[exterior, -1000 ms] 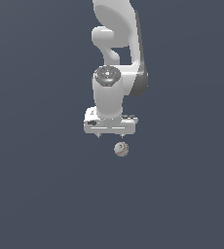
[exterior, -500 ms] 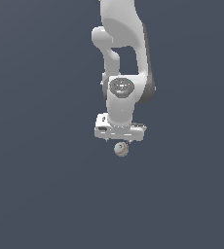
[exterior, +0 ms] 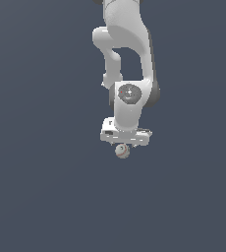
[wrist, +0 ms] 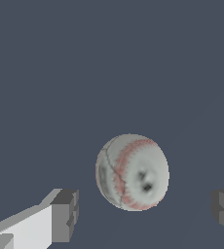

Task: Pick up the object and move it to a goal position.

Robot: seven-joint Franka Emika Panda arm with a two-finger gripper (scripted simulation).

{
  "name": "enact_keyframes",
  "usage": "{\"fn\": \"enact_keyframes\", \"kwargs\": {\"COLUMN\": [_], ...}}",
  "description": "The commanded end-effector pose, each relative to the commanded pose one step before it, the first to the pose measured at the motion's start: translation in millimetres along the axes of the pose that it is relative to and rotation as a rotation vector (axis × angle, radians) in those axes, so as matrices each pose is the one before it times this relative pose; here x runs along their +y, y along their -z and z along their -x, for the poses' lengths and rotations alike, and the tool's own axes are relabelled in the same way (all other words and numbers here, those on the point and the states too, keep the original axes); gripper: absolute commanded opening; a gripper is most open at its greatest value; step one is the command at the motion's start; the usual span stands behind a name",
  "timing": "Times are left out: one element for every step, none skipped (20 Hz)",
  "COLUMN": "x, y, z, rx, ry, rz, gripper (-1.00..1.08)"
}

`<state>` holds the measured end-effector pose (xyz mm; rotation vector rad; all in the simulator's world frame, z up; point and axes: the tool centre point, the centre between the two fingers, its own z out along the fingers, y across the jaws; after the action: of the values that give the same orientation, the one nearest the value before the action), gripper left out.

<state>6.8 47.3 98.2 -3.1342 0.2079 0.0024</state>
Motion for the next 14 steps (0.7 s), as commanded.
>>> {"fn": "enact_keyframes", "kwargs": {"x": [0.30, -0.05, -0.09, -0.12, 0.24, -0.18, 0.18, -0.24, 0.14, -0.22, 0.19, -0.18, 0.23, -0.16], "y": [-0.19, -1.20, -1.99, -2.77, -3.43, -4.32, -4.95, -5.78, -5.85, -5.21, -4.32, -3.66, -2.76, -2.09], "z": [-0.19, 0.03, 0.05, 0.08, 0.05, 0.15, 0.12, 0.23, 0.17, 0.18, 0.03, 0.01, -0.18, -0.22], "rx": [0.00046, 0.00000, 0.00000, 0.00000, 0.00021, 0.00000, 0.00021, 0.00000, 0.00021, 0.00000, 0.00021, 0.00000, 0.00021, 0.00000], "ry": [-0.00063, 0.00000, 0.00000, 0.00000, -0.00065, 0.00000, -0.00065, 0.00000, -0.00065, 0.00000, -0.00065, 0.00000, -0.00066, 0.00000], "rz": [0.00003, 0.00000, 0.00000, 0.00000, 0.00008, 0.00000, 0.00008, 0.00000, 0.00008, 0.00000, 0.00008, 0.00000, 0.00007, 0.00000], "gripper": [1.00, 1.00, 1.00, 1.00, 1.00, 1.00, 1.00, 1.00, 1.00, 1.00, 1.00, 1.00, 1.00, 1.00]}}
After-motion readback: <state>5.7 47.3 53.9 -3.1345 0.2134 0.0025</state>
